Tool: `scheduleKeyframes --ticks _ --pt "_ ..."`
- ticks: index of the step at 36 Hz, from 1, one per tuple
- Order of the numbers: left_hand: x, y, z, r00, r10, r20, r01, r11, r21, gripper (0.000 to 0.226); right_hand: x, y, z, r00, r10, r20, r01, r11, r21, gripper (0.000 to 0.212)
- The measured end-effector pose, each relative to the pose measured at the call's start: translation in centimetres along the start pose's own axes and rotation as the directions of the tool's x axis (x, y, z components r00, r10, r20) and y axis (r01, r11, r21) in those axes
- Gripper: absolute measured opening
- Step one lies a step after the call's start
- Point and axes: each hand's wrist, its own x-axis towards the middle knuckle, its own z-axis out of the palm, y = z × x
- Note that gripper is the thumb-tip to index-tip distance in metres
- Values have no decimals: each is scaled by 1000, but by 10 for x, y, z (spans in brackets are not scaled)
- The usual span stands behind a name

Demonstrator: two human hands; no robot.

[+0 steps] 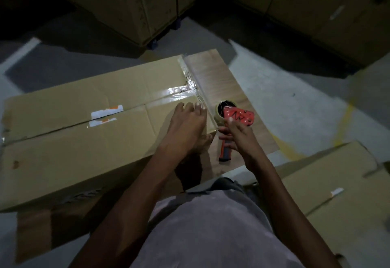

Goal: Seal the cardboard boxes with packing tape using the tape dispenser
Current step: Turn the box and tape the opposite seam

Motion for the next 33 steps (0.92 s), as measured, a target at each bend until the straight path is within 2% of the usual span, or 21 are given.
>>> scheduleKeyframes --ticks 2,3,5,7,9,11,13,15,18,21,26,33 --pt "-4 -17 -5 999 46 -16 -47 988 -144 81 -7 0 6 1000 -26 6 26 999 -27 19" --pt "-5 -27 -7 997 65 -37 -72 967 -243 74 -9 1 10 999 -34 12 34 998 -54 20" --pt "-4 -47 -4 988 69 -138 -124 885 -450 45 -10 3 16 999 -44 9 45 991 -127 35" --pt "-5 -58 6 959 -20 -282 -154 798 -583 26 -9 2 21 1000 -27 -14 24 985 -170 49" --pt "-9 -59 19 905 -127 -407 -161 781 -603 16 -6 4 24 999 2 -43 -10 984 -177 49" --pt "-12 -54 31 832 -200 -517 -138 829 -542 12 -2 6 23 996 -18 -86 -1 975 -222 46" --pt "-12 -53 37 786 -286 -548 -49 855 -516 13 1 7 22 992 -47 -117 15 966 -256 47" --pt "-12 -57 37 794 -384 -472 96 846 -525 25 5 8 21 990 -57 -130 19 961 -275 58" --pt "-12 -59 36 838 -489 -242 303 786 -539 55 7 8 23 987 -89 -137 33 929 -368 89" --pt "-8 -57 36 837 -530 -135 387 748 -540 74 12 2 24 987 -101 -127 34 894 -447 105" --pt "-3 -52 40 841 -540 -41 474 770 -428 68 37 -22 29 982 -150 -112 61 822 -566 109" --pt "1 -55 41 846 -533 0 495 785 -372 65 82 -58 50 974 -224 20 183 737 -650 95"
